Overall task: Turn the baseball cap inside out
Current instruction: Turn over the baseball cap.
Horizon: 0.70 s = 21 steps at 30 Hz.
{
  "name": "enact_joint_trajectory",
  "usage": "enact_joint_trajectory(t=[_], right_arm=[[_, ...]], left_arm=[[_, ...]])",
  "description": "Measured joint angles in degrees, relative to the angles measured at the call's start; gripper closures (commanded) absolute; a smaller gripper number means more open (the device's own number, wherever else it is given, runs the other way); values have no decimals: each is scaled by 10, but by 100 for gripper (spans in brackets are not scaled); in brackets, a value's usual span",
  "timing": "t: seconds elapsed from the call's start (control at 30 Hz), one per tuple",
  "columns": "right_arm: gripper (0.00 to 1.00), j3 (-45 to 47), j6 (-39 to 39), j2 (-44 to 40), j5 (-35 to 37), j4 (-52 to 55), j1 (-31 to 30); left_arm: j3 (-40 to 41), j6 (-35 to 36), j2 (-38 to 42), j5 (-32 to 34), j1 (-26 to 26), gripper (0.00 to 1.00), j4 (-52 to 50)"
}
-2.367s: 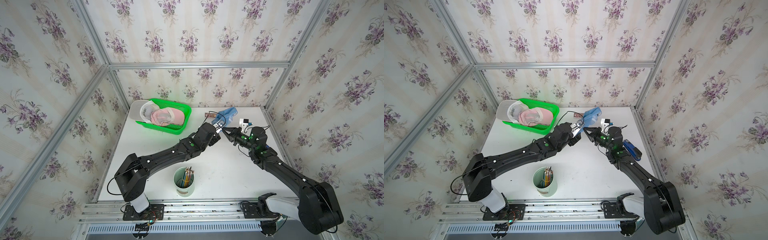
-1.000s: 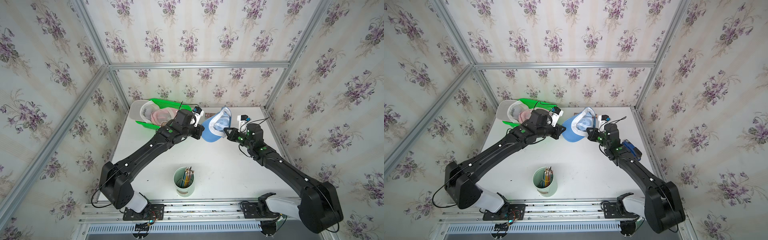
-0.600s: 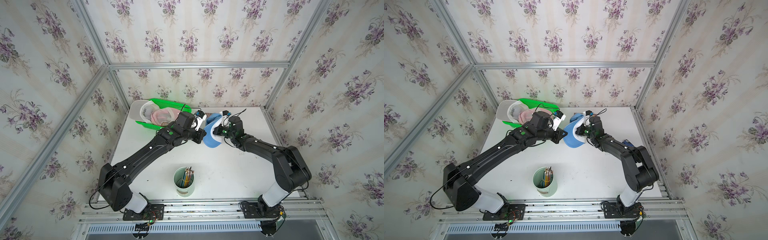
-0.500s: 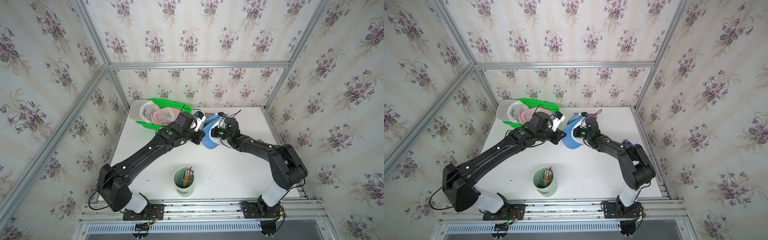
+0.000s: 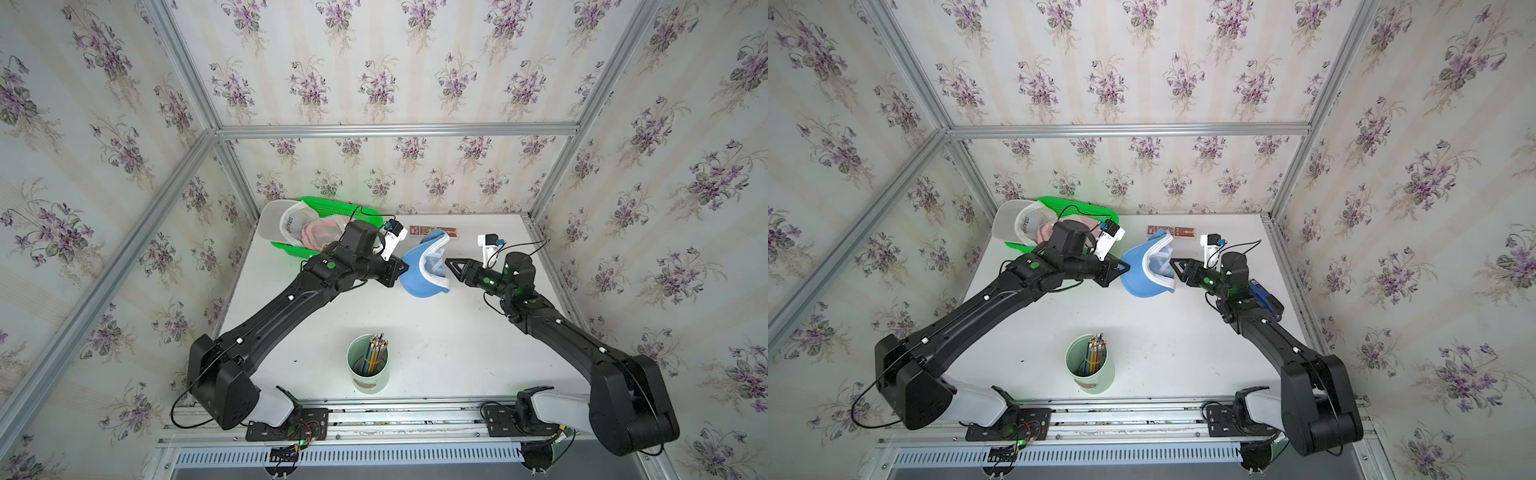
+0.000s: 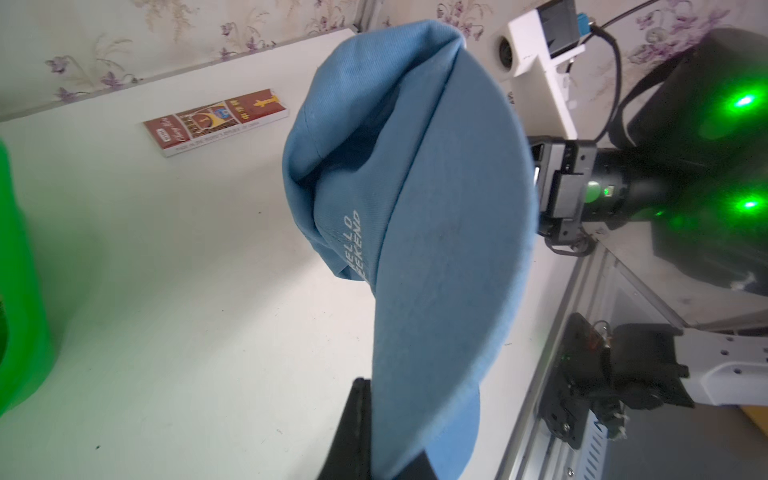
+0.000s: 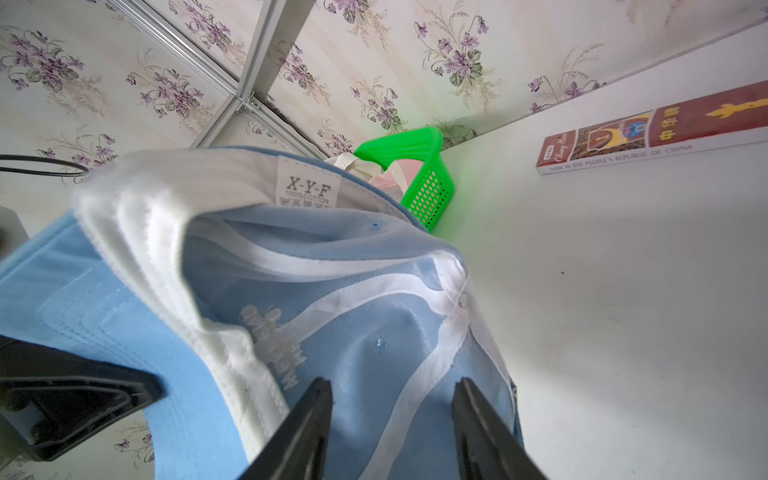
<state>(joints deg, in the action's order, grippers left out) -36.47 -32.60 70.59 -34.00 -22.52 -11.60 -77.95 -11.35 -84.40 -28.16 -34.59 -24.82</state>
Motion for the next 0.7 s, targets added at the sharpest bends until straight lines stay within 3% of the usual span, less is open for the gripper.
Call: enact_joint_trajectory(t=[0.17,0.5,0.7], right_arm=[[68,27,26,-26,-9,26,54],[67,33,42,-17,-64,-17,51],[80,25,36,14,-120,-75,-12]], left_arm=[[-21,28,-26,-92,6,100,-8],[-47,67,-41,-168,-10,100,-41],[-55,72,-61,-197,-14,100,-40]])
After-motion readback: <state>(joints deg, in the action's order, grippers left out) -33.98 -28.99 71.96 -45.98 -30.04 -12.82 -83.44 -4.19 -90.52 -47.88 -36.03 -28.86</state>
